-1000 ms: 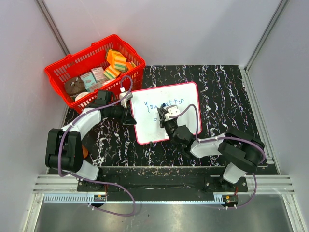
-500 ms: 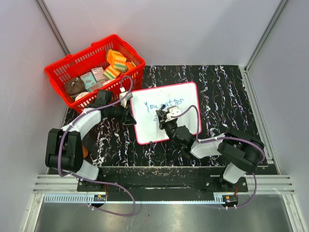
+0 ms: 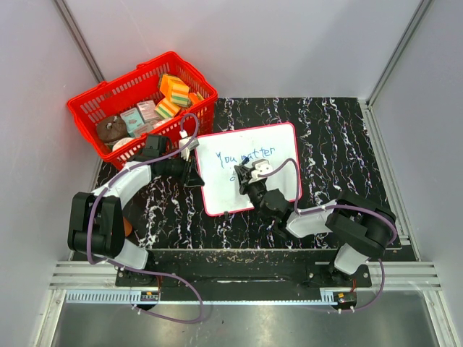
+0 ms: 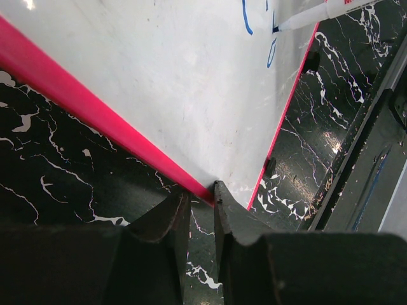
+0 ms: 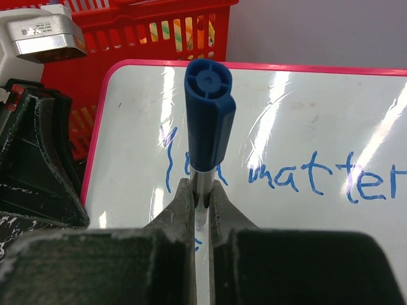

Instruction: Write a sentence on the whiteboard

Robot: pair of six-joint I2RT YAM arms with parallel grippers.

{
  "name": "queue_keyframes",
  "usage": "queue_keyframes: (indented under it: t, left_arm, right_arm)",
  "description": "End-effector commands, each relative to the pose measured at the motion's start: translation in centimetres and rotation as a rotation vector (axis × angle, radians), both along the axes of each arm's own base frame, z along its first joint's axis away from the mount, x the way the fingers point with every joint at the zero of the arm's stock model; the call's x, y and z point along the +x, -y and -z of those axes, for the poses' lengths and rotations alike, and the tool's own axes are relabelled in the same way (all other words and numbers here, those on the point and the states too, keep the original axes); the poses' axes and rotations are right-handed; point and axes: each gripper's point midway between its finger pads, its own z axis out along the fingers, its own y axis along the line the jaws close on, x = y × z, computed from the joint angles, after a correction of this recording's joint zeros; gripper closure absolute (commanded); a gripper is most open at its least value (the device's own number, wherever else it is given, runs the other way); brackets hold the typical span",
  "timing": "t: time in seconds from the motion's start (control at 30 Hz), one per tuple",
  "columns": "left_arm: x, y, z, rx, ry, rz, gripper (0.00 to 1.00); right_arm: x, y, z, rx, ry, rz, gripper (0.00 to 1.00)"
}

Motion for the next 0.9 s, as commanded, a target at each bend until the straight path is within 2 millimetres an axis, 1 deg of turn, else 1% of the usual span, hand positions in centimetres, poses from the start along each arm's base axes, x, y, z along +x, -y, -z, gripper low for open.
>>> queue_keyframes:
  t: [0.0,0.1,0.23,0.37,0.53,0.87]
  left_arm:
    - [1.1,0.2,-1.9,-0.001,0.138,0.034,1.00]
    - [1.0,0.2,-1.9,-0.003,0.137,0.034,1.00]
    - [1.0,0.2,-1.7,-0.001,0.134,0.034,1.00]
    - [1.0,0.2,-1.7,-0.001,0.134,0.034,1.00]
    - [1.0,0.2,-1.7,-0.001,0.134,0.034,1.00]
    - [1.0,0.2,-1.9,-0.001,0.140,0.034,1.00]
  right_arm:
    - [0.9,0.6,-2.0,0.018,0.045,0.055,1.00]
    - [1.2,0.9,-2.3,0.020,0.053,0.067,1.00]
    - [1.3,0.8,-2.8,0.028,0.063,0.061,1.00]
    - [1.4,0.4,-2.5,0.024,0.056,0.047,1.00]
    - [1.4,0.0,-1.6,0.013,0.031,0.032,1.00]
    - [0.8,0.1,0.3,0.007,-0.026,0.005,1.00]
